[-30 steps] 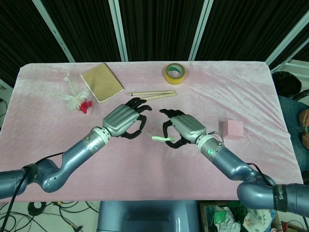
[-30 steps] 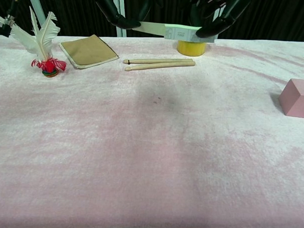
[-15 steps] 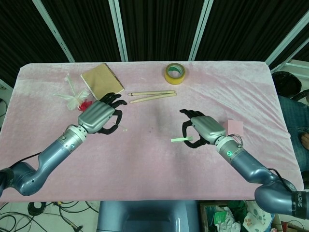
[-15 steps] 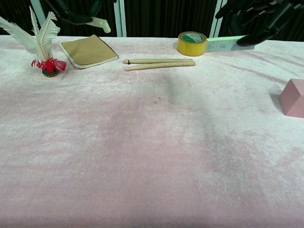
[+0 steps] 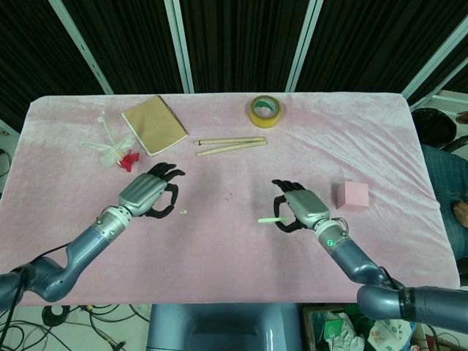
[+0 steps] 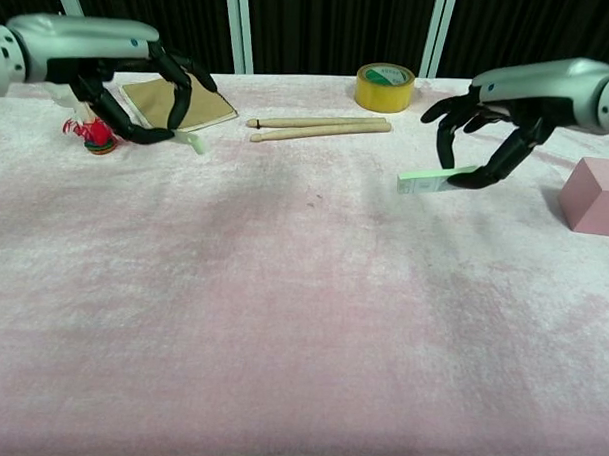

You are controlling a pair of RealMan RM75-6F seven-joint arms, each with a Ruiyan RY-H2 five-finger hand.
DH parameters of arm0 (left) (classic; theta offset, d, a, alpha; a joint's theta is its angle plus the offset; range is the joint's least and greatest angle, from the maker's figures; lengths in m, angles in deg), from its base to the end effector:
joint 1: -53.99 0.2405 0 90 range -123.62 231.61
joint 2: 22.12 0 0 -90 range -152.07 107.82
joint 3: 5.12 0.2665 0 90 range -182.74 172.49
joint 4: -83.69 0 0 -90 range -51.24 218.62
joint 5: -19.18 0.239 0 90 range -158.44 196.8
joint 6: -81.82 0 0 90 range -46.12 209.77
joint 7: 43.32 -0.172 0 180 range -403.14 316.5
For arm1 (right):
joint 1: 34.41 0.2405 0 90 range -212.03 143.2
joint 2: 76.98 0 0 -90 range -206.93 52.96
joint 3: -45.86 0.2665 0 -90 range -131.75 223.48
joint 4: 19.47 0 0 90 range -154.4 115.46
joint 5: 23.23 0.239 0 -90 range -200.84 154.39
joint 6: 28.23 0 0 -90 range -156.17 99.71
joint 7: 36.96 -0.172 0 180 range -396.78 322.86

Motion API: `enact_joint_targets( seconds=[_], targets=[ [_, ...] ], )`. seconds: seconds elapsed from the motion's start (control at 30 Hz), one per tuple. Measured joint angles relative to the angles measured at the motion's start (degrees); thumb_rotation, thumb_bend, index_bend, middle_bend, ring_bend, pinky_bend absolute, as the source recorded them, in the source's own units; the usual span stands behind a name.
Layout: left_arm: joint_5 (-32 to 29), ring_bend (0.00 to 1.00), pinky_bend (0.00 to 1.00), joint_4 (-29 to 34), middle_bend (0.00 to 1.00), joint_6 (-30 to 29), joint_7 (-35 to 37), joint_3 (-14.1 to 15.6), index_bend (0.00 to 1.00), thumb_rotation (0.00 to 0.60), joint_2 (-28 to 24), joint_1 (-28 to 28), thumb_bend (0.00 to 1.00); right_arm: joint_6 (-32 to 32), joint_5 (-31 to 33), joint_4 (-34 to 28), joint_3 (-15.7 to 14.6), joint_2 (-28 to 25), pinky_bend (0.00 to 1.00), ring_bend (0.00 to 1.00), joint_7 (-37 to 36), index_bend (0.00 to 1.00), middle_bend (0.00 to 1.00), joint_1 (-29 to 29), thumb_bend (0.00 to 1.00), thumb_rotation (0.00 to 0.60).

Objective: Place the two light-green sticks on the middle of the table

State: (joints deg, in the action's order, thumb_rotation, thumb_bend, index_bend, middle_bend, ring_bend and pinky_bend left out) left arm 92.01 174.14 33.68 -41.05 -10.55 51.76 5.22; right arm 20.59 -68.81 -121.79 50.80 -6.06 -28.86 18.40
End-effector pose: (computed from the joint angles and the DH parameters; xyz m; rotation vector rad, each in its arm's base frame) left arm -0.1365 0.3914 -0.0033 -2.0446 -1.0329 -0.9893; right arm -0.1315 -0.3775 -0.0027 1.8567 -1.3347 0.8661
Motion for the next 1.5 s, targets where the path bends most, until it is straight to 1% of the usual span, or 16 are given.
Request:
enact_joint_targets(
  seconds=[0.1,0.27,0.33,0.37,0.4,0.47,0.53,0.57,0.63,0.67,0.73,0.83,1.07,1.23,1.37,1.5],
  targets=[
    [2.7,0.00,0.00,-3.3,0.11,-1.5,1.1,0.7,0.64,0.600,4.0,0.7,0.58,3.1,0.7,3.0,-0.7,5.0,0.05,0.00,2.3,0.69,0.00,-0.5,0.51,0.600],
    [3.2,0.00,0.00,-7.9,0.11,-1.0,1.2,0.8,0.62,0.600,11.0,0.3,0.58,3.8,2.4,7.6,-1.2,11.4,0.05,0.00,4.4,0.69,0.00,-1.1,0.51,0.600],
    [2.9,0.00,0.00,-9.8,0.10,-0.3,0.4,0.7,0.60,0.600,13.4,-0.2,0.57,4.0,2.8,8.9,-1.1,12.8,0.05,0.00,5.2,0.69,0.00,-1.5,0.48,0.600],
    [2.5,0.00,0.00,-10.6,0.09,0.5,-0.6,0.7,0.57,0.600,14.4,-0.5,0.54,3.9,3.0,9.0,-1.1,13.1,0.05,0.00,5.6,0.66,0.00,-1.6,0.44,0.600],
    [2.1,0.00,0.00,-10.8,0.08,1.3,-1.3,0.7,0.54,0.600,14.8,-0.8,0.52,3.6,3.2,9.1,-1.1,13.1,0.05,0.00,5.8,0.63,0.00,-1.7,0.42,0.600],
    [0.9,0.00,0.00,-11.0,0.06,3.0,-3.7,0.9,0.40,0.600,14.9,-1.4,0.40,2.5,3.8,8.9,-1.3,12.8,0.05,0.00,6.4,0.47,0.00,-1.5,0.31,0.600],
    [-0.4,0.00,0.00,-11.0,0.04,4.0,-6.4,1.1,0.30,0.600,14.9,-1.8,0.28,1.3,5.0,8.5,-1.6,12.3,0.05,0.00,7.9,0.27,0.00,-1.1,0.20,0.600],
    [-1.5,0.00,0.00,-10.9,0.03,4.5,-8.4,1.1,0.26,0.600,14.9,-2.0,0.23,1.0,5.6,8.4,-1.7,12.0,0.05,0.00,8.7,0.22,0.00,-0.8,0.18,0.600],
    [-3.8,0.00,0.00,-10.4,0.01,5.0,-11.5,1.1,0.22,0.600,15.0,-2.3,0.17,0.4,7.5,7.8,-1.9,11.5,0.05,0.00,10.3,0.10,0.00,-0.3,0.14,0.600],
    [-5.4,0.00,0.00,-10.0,0.00,5.0,-13.4,1.0,0.21,0.600,15.0,-2.5,0.16,0.3,8.4,7.6,-1.9,11.4,0.05,0.00,10.8,0.05,0.00,-0.1,0.13,0.600],
    [-7.6,0.00,0.00,-9.1,0.00,4.9,-15.9,0.7,0.19,0.600,15.1,-2.8,0.13,0.3,10.0,7.1,-1.8,11.0,0.05,0.00,11.9,0.01,0.00,0.3,0.13,0.600],
    [-9.9,0.00,0.00,-7.1,0.00,4.4,-18.0,-0.2,0.18,0.600,14.9,-3.1,0.13,0.4,11.1,6.3,-1.7,10.2,0.05,0.00,12.6,0.00,0.00,0.5,0.13,0.600],
    [-11.2,0.00,0.00,-3.1,0.00,1.9,-18.7,-2.5,0.18,0.600,11.6,-3.2,0.13,1.4,9.2,4.4,0.2,6.5,0.05,0.00,10.0,0.00,0.00,-0.9,0.13,0.600],
    [-10.4,0.00,0.00,0.1,0.00,-0.6,-17.4,-4.5,0.18,0.600,6.8,-2.4,0.13,3.4,5.3,2.8,1.7,0.3,0.05,0.00,6.6,0.00,0.00,-3.4,0.13,0.600],
    [-8.5,0.00,0.00,4.4,0.00,-3.4,-14.5,-6.2,0.18,0.600,-0.2,-0.4,0.13,5.1,0.5,1.7,2.0,-6.6,0.05,0.00,2.0,0.00,0.00,-7.3,0.13,0.600],
    [-4.4,0.00,0.00,8.5,0.00,-8.3,-10.2,-6.3,0.18,0.600,-9.1,4.5,0.13,10.2,-8.7,0.1,0.9,-13.0,0.05,0.00,-3.1,0.00,0.00,-14.1,0.14,0.600]
  ],
)
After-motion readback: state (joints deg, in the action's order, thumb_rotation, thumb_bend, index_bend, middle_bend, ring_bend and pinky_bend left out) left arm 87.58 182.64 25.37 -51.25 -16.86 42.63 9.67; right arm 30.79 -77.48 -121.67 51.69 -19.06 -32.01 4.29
